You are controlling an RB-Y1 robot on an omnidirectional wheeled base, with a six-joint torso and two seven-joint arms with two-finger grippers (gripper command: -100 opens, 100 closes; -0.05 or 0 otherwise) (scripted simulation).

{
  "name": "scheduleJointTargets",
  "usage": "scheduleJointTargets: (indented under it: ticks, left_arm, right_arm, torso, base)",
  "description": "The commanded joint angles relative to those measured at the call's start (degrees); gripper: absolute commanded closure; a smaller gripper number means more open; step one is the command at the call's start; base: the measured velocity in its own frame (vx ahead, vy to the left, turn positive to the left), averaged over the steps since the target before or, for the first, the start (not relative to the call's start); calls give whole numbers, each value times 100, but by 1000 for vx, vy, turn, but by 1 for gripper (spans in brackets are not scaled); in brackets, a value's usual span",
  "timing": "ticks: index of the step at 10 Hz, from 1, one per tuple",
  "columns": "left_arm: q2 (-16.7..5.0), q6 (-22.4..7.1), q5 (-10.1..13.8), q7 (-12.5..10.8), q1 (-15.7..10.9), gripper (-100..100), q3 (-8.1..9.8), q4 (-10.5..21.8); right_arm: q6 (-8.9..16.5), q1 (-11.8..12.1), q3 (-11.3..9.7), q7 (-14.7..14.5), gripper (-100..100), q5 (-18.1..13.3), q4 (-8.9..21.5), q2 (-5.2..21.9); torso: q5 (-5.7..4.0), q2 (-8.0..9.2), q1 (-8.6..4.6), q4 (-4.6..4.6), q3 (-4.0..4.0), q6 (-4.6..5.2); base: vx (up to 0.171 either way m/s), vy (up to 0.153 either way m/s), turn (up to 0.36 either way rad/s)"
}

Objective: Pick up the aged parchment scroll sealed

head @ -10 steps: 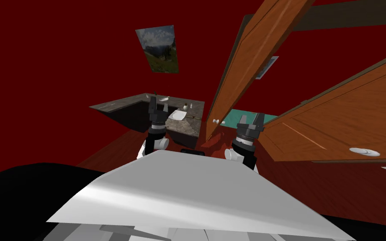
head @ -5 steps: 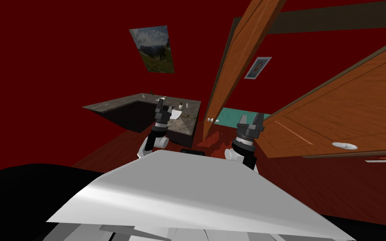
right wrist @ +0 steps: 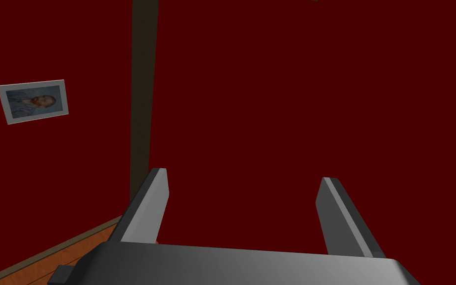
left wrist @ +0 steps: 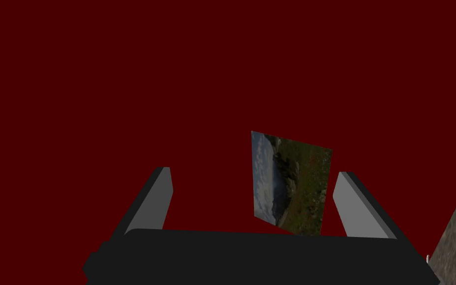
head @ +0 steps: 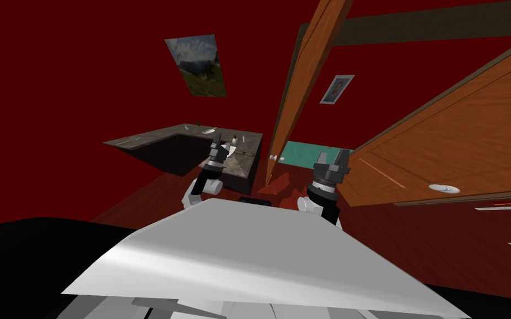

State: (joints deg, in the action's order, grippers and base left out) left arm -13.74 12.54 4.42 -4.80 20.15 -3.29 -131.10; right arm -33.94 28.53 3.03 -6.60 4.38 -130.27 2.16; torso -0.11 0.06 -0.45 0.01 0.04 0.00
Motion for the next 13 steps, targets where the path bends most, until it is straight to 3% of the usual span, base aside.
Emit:
scheduleJointTargets:
  ticks: [1, 6, 9, 11, 12, 13]
  left_arm:
    - [-142, -286, 160, -12, -73, -100, 5, 74]
    - [-388, -1069, 462, -26, -263, -100, 54, 253]
    - [-622, -1590, 772, -15, -462, -100, 133, 452]
    - [-622, -1791, 772, -15, -462, -100, 133, 452]
    - [-733, -1980, 928, 0, -563, -100, 183, 558]
    - [-733, -2120, 928, 0, -563, -100, 183, 558]
  right_arm:
    - [0, 0, 0, 0, 0, 0, 0, 0]
    - [0, 0, 0, 0, 0, 0, 0, 0]
    - [0, 0, 0, 0, 0, 0, 0, 0]
    - [0, 1, 0, 0, 0, 0, 0, 0]
    - [0, 0, 1, 0, 0, 0, 0, 1]
    - [0, 0, 0, 0, 0, 0, 0, 1]
  torso:
    - [0, 0, 0, 0, 0, 0]
    - [-1, -9, -10, -3, -6, 1]
    - [-1, -6, 0, -1, -4, -1]
    - [0, -15, 4, -4, -9, -1]
    - [5, -11, 27, -3, -7, -1]
    - [5, -9, 20, -2, -6, -1]
  base:
    - [-13, -152, -42]
    - [11, -129, -23]
    - [11, -134, -25]
    - [24, -77, 0]
    - [12, -77, -34]
    - [22, -93, -9]
